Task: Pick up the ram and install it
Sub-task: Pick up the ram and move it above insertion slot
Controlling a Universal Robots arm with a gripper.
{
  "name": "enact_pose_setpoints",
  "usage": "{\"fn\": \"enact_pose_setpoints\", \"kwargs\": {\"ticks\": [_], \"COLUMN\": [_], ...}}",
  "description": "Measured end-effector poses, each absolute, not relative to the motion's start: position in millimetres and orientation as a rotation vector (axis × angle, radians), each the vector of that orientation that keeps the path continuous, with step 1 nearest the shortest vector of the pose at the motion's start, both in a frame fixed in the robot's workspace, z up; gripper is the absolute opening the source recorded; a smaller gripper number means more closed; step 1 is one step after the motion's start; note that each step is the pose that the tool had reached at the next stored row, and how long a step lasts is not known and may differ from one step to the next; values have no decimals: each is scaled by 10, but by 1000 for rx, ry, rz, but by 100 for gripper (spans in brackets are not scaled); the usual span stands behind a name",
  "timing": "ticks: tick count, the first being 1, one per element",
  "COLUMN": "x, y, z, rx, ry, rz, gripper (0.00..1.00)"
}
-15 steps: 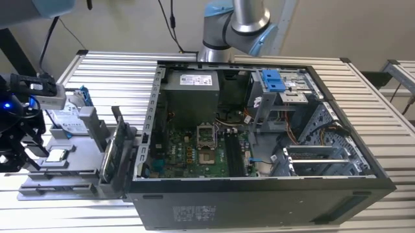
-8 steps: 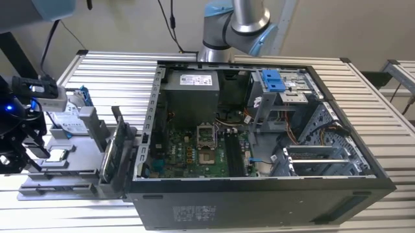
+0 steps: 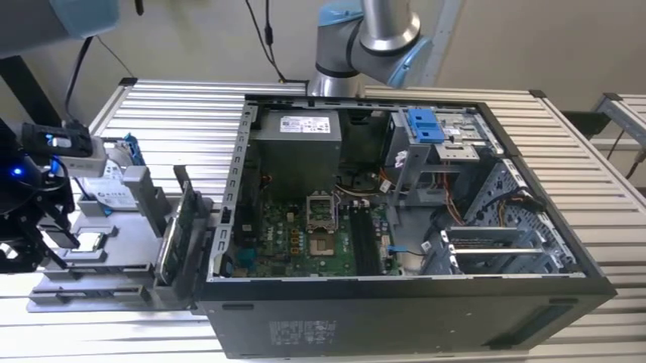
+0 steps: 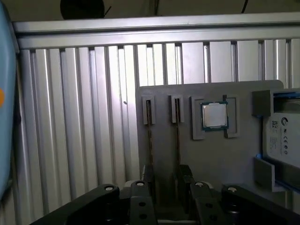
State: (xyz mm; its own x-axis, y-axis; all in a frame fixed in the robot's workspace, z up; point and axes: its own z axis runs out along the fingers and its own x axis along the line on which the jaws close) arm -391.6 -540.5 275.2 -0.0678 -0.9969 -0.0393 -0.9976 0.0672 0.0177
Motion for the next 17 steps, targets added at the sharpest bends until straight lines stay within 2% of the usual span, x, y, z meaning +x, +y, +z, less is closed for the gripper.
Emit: {"fn": "enact_pose_setpoints", "kwargs": {"ticks": [17], "x": [-3916], "y": [-5405], "z": [2647], "rx": [-2134], "ry": [2283], "rz": [63], "gripper": [36]}}
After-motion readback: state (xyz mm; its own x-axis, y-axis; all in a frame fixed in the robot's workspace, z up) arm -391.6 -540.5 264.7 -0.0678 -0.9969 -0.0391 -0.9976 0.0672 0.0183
